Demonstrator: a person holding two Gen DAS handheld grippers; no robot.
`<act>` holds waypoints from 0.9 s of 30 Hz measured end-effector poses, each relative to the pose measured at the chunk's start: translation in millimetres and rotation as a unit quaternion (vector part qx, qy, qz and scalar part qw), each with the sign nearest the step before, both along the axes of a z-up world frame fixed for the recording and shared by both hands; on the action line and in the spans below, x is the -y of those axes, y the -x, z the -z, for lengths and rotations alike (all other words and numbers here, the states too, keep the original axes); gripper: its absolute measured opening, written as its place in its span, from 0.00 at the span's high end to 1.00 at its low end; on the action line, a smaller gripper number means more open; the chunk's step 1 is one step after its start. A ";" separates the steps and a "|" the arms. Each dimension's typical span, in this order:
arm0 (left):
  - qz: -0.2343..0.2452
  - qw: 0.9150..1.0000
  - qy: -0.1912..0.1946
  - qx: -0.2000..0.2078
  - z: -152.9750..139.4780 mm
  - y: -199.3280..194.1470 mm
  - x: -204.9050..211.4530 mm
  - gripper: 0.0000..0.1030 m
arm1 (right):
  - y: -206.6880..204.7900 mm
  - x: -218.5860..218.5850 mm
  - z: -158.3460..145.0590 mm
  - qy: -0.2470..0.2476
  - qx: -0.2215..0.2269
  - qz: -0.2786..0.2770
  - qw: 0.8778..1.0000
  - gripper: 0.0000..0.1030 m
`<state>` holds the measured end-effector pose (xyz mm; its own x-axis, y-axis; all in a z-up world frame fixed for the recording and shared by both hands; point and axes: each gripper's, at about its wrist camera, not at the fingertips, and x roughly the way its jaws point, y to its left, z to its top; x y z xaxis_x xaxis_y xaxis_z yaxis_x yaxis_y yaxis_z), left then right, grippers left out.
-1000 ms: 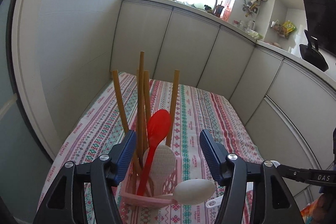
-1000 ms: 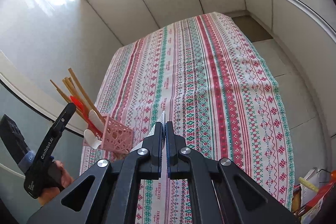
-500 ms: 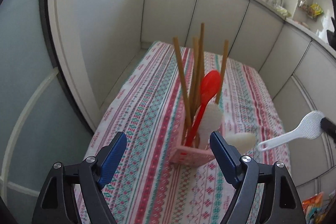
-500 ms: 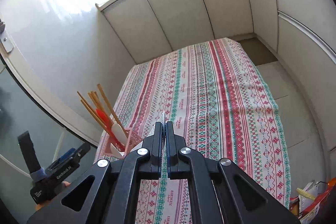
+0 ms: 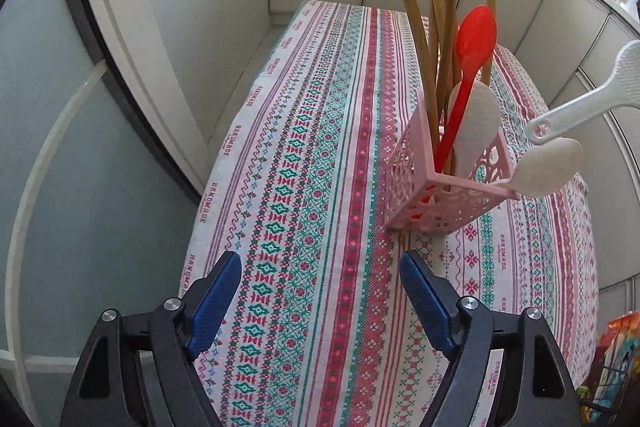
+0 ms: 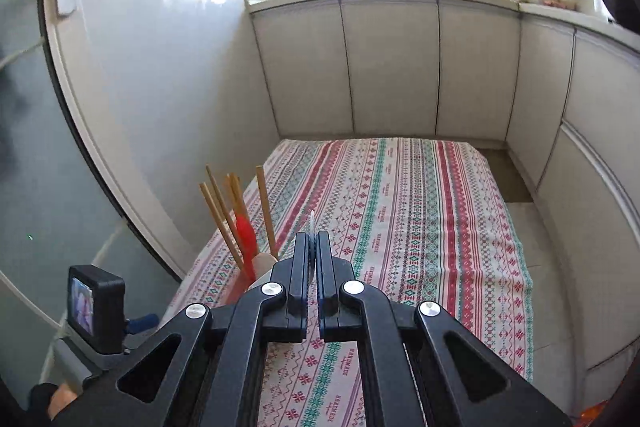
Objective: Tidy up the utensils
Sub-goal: 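Carry the white rice paddle with the right tool and lower it into the pink holder, then open the right tool and withdraw both tools from the holder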
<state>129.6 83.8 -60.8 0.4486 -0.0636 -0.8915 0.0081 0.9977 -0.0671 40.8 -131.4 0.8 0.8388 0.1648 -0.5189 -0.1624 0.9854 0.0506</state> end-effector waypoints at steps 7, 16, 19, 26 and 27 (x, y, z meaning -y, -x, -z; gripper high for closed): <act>0.013 1.000 0.007 -0.013 2.7 0.6 -0.4 0.19 | -25.6 -55.7 23.5 0.115 -0.015 -0.001 0.993 0.97; 0.021 0.999 0.019 -0.018 5.1 -0.2 0.5 0.19 | -56.6 -83.5 50.7 0.161 -0.069 -0.015 0.984 0.97; 0.021 0.999 0.020 -0.017 5.3 0.0 1.8 0.19 | -61.8 -86.4 58.5 0.157 -0.085 -0.018 0.984 0.97; 0.024 0.999 0.022 -0.014 1.8 0.6 3.8 0.19 | -66.2 -75.5 61.1 0.080 -0.112 -0.041 0.990 0.89; 0.025 0.999 0.022 -0.012 -0.2 1.4 5.1 0.19 | -63.9 -70.2 57.2 0.065 -0.111 -0.041 0.991 0.81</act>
<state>128.1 78.6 -60.6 0.4231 -0.1245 -0.8975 0.0551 0.9922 -0.1117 104.8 -61.1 -56.3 0.6889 0.1465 -0.7099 -0.2410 0.9700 -0.0336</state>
